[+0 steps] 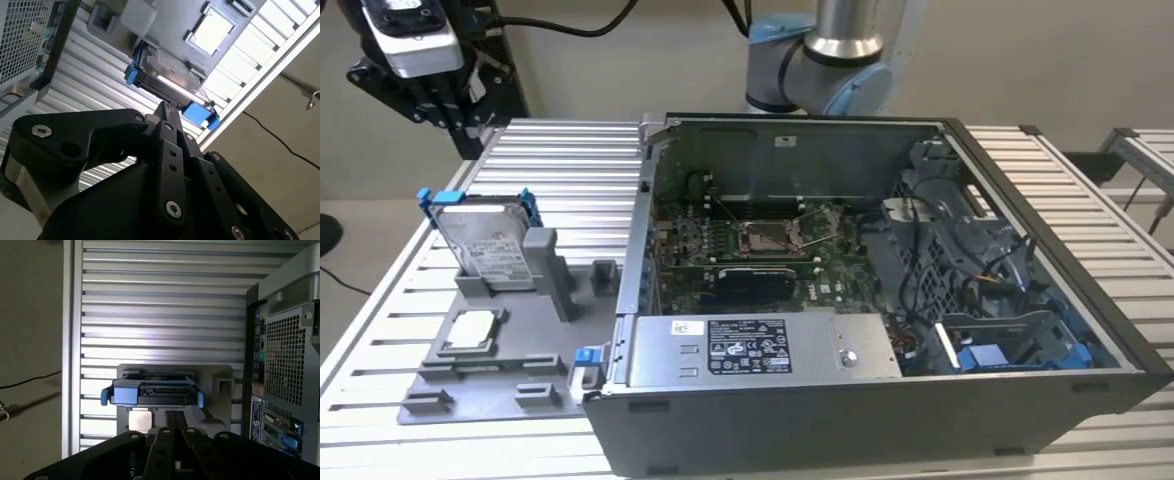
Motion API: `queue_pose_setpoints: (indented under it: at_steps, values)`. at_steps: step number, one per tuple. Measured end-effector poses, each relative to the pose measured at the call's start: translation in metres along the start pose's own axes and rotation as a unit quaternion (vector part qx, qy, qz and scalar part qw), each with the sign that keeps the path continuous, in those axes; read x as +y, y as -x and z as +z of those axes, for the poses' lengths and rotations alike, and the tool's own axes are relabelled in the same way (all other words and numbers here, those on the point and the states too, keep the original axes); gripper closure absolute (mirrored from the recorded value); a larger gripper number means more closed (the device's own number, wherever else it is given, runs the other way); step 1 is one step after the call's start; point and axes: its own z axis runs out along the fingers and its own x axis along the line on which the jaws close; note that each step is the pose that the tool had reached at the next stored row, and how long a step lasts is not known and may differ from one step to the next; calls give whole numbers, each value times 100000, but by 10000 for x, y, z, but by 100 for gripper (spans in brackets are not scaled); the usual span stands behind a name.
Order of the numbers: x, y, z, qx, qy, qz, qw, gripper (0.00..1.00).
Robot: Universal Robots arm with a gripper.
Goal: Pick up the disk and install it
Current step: 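Reach for the disk, then pick up the disk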
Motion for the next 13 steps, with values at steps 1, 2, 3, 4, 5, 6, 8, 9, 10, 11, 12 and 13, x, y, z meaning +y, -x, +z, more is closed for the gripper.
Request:
queue_pose_setpoints:
  at_steps: [1,2,3,4,5,6,8,9,10,11,12,13]
  values:
    - [5,-24,1,12,-5,-77,100000,100]
    - [10,-49,3,11,-2,-165,100000,100]
    - [15,-71,4,14,-3,-238,100000,100]
    - [20,-96,6,20,-3,-320,99999,100]
    - [24,-119,7,28,-6,-402,99999,100]
    - [27,-143,8,29,-4,-481,99999,100]
    - [33,-194,11,43,-7,-658,99998,100]
    - [35,-219,12,41,-4,-739,99997,100]
    - [36,-243,13,42,-3,-817,99997,100]
    - [37,-273,13,45,-2,-882,99996,100]
    - [37,-303,14,54,-7,-938,99996,100]
    - [38,-333,15,54,-6,-1002,99995,100]
